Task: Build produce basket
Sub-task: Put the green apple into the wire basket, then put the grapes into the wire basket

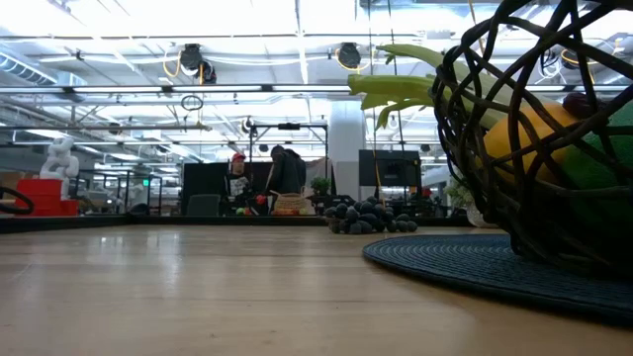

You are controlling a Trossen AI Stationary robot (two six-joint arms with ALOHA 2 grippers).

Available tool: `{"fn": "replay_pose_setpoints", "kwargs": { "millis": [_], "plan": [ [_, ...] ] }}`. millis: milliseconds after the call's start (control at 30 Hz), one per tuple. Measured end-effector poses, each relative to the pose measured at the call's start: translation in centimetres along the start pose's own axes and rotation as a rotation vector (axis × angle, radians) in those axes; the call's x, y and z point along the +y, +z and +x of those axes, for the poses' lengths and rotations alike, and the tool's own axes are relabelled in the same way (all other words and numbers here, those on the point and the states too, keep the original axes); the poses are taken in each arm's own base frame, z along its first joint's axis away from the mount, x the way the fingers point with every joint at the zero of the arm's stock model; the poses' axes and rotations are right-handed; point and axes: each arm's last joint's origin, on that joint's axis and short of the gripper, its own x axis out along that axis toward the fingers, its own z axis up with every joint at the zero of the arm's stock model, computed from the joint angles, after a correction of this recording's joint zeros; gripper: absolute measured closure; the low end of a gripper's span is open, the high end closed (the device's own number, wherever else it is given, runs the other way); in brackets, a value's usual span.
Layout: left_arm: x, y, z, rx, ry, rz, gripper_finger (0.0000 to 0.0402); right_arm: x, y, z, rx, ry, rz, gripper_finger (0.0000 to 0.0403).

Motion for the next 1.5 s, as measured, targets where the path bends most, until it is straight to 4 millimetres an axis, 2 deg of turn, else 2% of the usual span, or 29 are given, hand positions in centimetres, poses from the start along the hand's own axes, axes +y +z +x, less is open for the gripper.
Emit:
{"fn": "replay_pose_setpoints", "kwargs": {
  "millis": [100, 233, 433, 567, 733, 900, 1100, 1267, 1500],
  "plan": [
    [1.5, 0.0, 0.7, 0.016, 0.047, -0.007, 0.0023, 0.4, -0.1, 0.6, -0.015, 0.085, -0.04, 0.0026],
    [3.3, -0.4, 1.3, 0.062, 0.105, -0.034, 0.0023, -0.3, -0.6, 1.7, -0.01, 0.132, -0.046, 0.0007],
    [4.4, -2.0, 2.2, 0.112, 0.146, -0.047, 0.0023, -1.6, -1.3, 3.3, 0.054, 0.197, -0.056, 0.0009],
    [5.0, -2.8, 2.6, 0.132, 0.164, -0.037, 0.0023, -2.2, -0.8, 3.3, 0.006, 0.202, -0.082, 0.001],
    [5.9, -3.6, 3.2, 0.143, 0.182, -0.021, 0.0023, -2.0, 0.1, 1.9, -0.094, 0.257, -0.086, 0.001],
    [6.8, -5.2, 3.9, 0.166, 0.139, -0.011, 0.0023, -2.1, 0.7, 0.1, -0.214, 0.287, -0.178, 0.001],
    [7.3, -8.9, 5.8, 0.218, 0.158, 0.06, 0.0023, -2.4, 1.7, -1.7, -0.482, 0.211, -0.397, 0.001],
    [8.0, -12.3, 8.1, 0.327, 0.179, 0.123, 0.0023, -2.9, 2.5, -3.1, -0.692, 0.067, -0.55, 0.001],
    [10.1, -16.3, 11.9, 0.477, 0.191, 0.182, 0.0023, -3.7, 3.8, -4.5, -0.853, -0.078, -0.558, 0.001]
  ]
}}
